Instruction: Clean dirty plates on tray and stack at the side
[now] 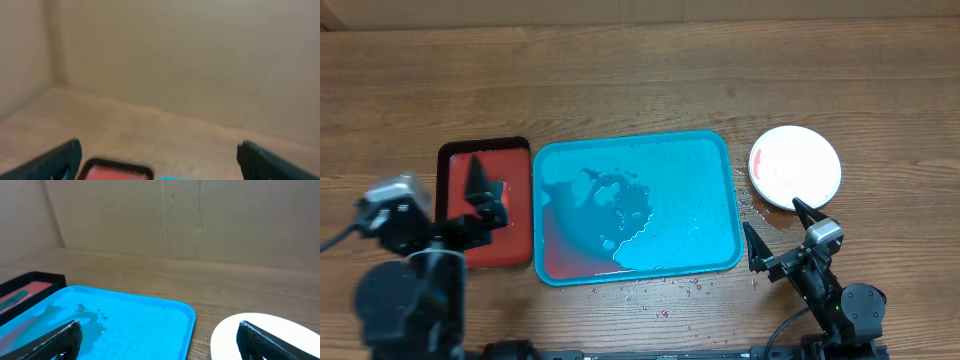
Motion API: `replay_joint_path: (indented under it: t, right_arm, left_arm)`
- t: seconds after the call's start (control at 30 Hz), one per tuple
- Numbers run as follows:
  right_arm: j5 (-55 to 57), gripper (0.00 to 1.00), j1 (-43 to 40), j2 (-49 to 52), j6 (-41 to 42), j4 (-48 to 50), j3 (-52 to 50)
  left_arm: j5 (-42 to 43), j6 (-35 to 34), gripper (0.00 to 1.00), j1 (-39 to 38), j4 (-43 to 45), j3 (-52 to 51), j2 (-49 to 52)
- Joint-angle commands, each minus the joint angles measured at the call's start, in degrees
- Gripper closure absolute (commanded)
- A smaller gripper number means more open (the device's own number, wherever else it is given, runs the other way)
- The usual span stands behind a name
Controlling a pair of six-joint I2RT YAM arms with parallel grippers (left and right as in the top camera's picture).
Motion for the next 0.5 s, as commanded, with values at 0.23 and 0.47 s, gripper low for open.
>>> replay_joint_path:
  t: [0.23, 0.47]
  right_arm:
    - [-0.04, 0.0, 0.31, -0.57, 0.17, 0.37, -0.17]
    - [-0.04, 0.0, 0.31, -0.57, 0.2, 0.37, -0.17]
  left_arm:
    - [8.81, 9.16, 0.0, 0.31, 22.25, -32.68, -20.06]
    - [8.48, 13.75, 0.0, 0.35, 23.43, -43.71, -28.79]
